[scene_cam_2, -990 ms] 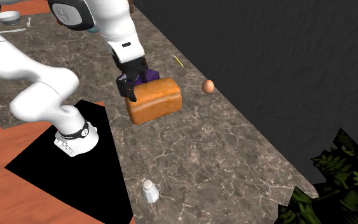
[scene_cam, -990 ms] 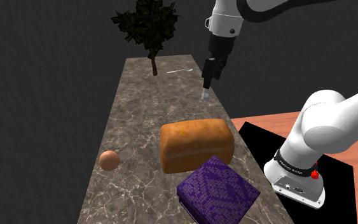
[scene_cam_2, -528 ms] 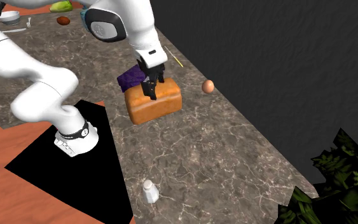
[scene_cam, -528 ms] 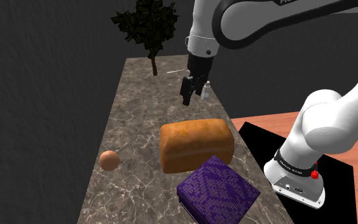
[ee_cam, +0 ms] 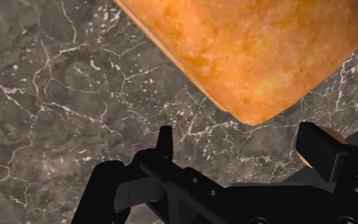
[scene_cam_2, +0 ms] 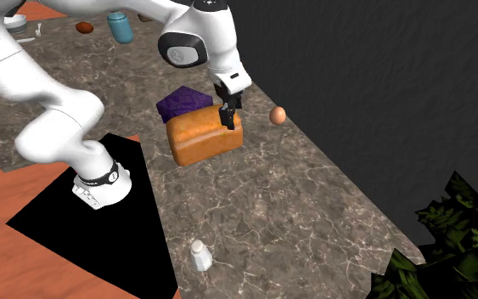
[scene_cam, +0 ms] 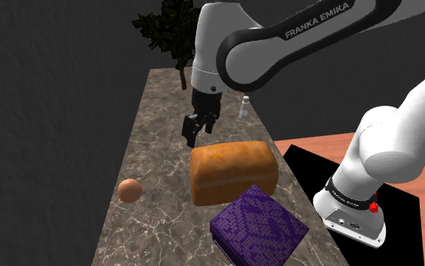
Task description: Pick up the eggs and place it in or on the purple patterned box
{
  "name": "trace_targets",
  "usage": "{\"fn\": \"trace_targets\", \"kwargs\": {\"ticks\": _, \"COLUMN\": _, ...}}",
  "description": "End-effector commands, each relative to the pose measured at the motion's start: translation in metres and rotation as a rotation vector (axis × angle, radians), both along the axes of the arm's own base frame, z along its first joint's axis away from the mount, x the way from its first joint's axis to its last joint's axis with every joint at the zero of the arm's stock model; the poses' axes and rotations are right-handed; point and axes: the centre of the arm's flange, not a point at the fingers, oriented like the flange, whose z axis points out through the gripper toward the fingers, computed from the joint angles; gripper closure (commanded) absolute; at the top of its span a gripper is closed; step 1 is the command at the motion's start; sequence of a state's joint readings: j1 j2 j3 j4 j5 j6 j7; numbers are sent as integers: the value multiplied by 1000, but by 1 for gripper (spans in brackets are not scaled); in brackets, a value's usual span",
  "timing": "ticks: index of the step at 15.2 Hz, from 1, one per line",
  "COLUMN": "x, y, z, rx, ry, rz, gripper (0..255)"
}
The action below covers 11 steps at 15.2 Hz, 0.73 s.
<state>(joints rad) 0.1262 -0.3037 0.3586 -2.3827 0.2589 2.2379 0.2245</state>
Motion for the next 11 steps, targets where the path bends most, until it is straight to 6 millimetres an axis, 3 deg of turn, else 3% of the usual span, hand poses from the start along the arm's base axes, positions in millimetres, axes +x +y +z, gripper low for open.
{"fn": "trace_targets", "kwargs": {"ticks": 1, "x": 11, "y": 22, "z": -9, "rx": 13, "ry": -4, "rz": 2, "gripper": 0}}
{"fn": "trace_targets", "kwargs": {"ticks": 11, "x": 57, "y": 126, "z": -59, "rx": 70, "ry": -24, "rz": 13, "gripper": 0}}
